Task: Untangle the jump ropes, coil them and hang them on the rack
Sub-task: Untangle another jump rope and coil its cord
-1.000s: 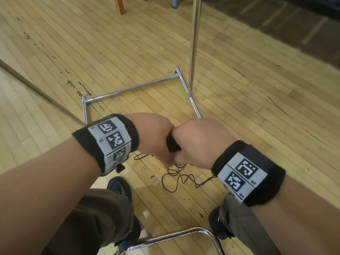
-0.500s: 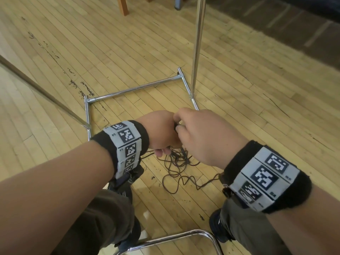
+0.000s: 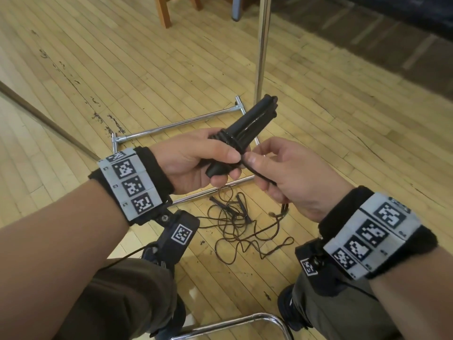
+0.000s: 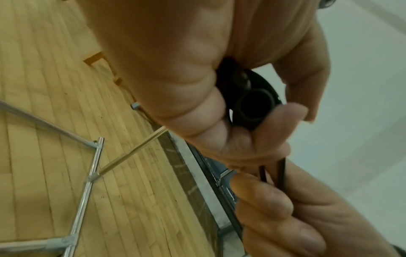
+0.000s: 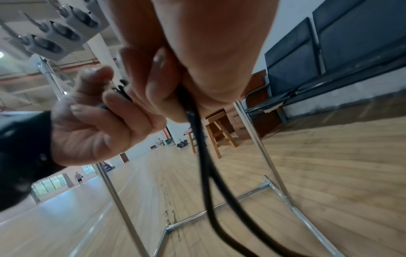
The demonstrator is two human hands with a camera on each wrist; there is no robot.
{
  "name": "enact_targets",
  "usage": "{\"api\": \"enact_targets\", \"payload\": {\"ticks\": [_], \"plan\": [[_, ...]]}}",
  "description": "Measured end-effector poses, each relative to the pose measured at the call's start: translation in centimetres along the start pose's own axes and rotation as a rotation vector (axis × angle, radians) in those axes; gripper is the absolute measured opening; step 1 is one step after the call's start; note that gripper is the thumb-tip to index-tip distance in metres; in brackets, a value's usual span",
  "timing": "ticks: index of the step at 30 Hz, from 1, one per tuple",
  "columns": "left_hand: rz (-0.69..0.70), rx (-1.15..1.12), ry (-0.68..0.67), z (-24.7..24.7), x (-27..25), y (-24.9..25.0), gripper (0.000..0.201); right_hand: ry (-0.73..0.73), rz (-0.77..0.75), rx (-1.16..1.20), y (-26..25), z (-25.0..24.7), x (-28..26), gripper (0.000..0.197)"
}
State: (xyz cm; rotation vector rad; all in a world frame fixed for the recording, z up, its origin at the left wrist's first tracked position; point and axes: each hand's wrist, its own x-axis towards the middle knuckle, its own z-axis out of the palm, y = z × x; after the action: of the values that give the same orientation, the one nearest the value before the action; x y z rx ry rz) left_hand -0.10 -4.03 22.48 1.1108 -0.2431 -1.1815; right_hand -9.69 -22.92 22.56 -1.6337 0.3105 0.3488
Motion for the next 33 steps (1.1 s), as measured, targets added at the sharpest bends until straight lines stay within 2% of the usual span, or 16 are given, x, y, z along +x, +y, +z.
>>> {"api": "enact_targets", "payload": {"ticks": [6,9,11,13,14,17,20,22,24,27,31,33], "plan": [[-0.002,-0.018,0.196,1.0,0.8,0.0,0.044,-0.045,-0.078,0.103,-0.1,0.0,0.4,0.021],[-0.014,0.054,0.238,0.9,0.7,0.0,0.037,0.024,-0.088,0.216,-0.4,-0.3,0.7,0.024],[-0.039,0.078,0.246,1.0,0.6,-0.2,0.038,0.085,-0.09,0.268,-0.7,-0.3,1.0,0.033],[-0.059,0.098,0.238,1.3,0.6,-0.5,0.04,0.17,-0.114,0.23,-0.7,-0.2,1.4,0.045],[-0.066,0.103,0.233,1.4,0.6,-0.7,0.04,0.208,-0.15,0.17,-0.6,-0.1,1.7,0.045],[-0.073,0.082,0.229,1.7,0.5,-1.0,0.039,0.262,-0.286,0.036,-0.5,0.2,2.5,0.035],[-0.057,0.022,0.239,2.0,0.3,-1.1,0.039,0.312,-0.349,0.045,-0.4,0.5,2.6,0.025],[-0.012,-0.043,0.274,1.9,0.4,-0.7,0.037,0.276,-0.319,0.087,-0.2,0.8,2.5,0.032],[0.063,-0.098,0.364,1.5,0.6,0.0,0.033,0.177,-0.251,0.019,0.0,1.5,2.2,0.041],[0.128,-0.083,0.462,1.0,0.5,0.9,0.032,0.003,-0.224,-0.085,-0.1,1.3,1.9,0.032],[0.204,-0.132,0.578,-0.7,-0.3,2.4,0.032,-0.174,-0.088,-0.089,-0.2,-1.8,1.6,0.016],[0.236,-0.127,0.567,-1.0,-0.8,2.9,0.03,-0.248,-0.06,-0.135,0.2,-2.5,1.5,0.02]]}}
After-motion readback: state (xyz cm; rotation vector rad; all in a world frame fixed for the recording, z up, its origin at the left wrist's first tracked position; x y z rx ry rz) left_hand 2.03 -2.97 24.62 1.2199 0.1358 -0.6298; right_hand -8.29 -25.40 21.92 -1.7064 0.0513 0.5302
